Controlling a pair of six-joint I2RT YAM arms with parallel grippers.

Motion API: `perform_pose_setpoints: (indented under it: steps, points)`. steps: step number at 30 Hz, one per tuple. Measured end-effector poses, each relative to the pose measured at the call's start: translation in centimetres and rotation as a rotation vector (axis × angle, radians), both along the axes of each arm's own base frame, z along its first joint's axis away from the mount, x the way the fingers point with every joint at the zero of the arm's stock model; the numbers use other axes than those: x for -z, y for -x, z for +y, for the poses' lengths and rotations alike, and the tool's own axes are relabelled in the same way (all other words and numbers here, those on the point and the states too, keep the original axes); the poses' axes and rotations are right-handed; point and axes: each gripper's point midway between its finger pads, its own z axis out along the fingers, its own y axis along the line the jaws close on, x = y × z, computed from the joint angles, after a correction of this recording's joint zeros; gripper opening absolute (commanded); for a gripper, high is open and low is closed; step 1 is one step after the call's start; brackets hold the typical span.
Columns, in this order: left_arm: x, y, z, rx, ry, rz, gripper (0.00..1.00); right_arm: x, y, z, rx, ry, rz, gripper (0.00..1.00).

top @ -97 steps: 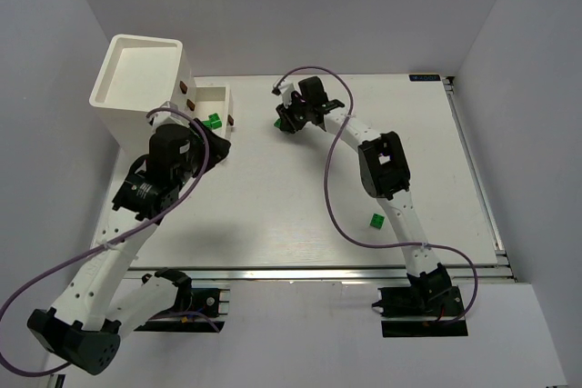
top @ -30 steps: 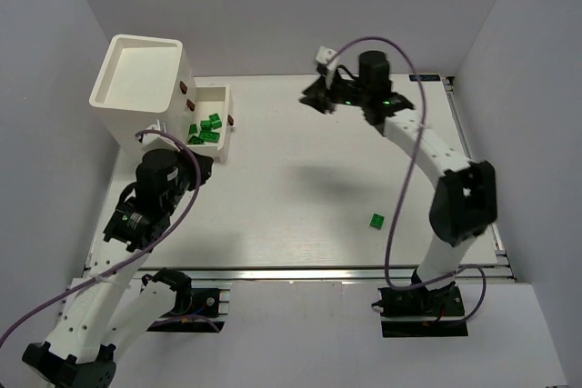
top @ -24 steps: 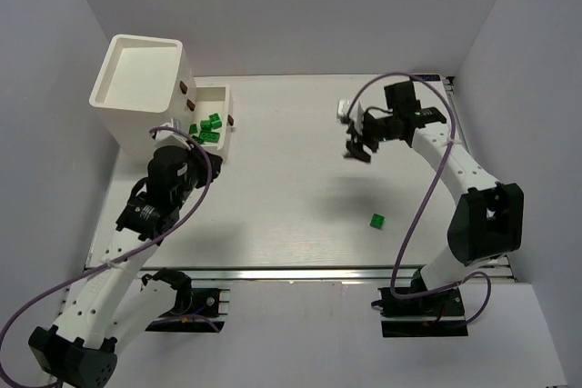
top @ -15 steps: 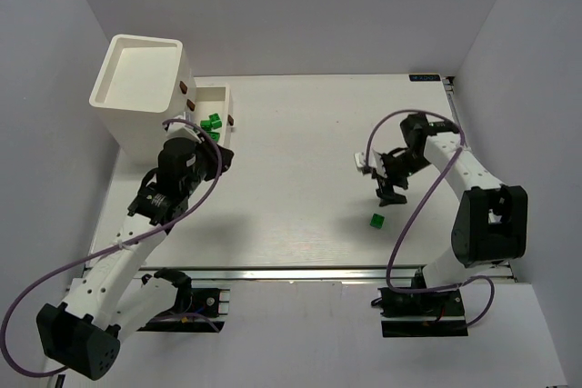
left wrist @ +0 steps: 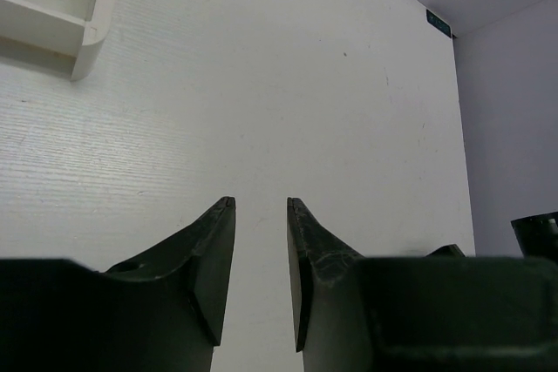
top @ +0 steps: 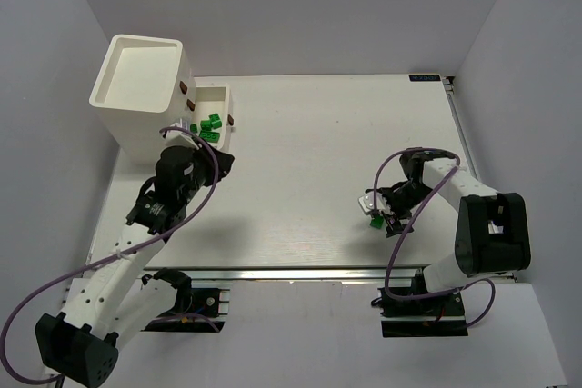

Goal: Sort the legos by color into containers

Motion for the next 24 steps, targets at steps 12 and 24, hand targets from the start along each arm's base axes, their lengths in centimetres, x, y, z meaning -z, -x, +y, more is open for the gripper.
perform_pose_setpoints:
  steps: [12,24]
  points:
    - [-0.3,0.6,0.2,-0.008,0.024,-0.005,0.41,1.9,-2.9,0.0,-0.044,0.029,-0.102,0.8]
    - [0.2,1.1,0.4,-0.018,0.035,0.011,0.41,3.0,-1.0,0.0,-0.088,0.068,-0.05,0.66]
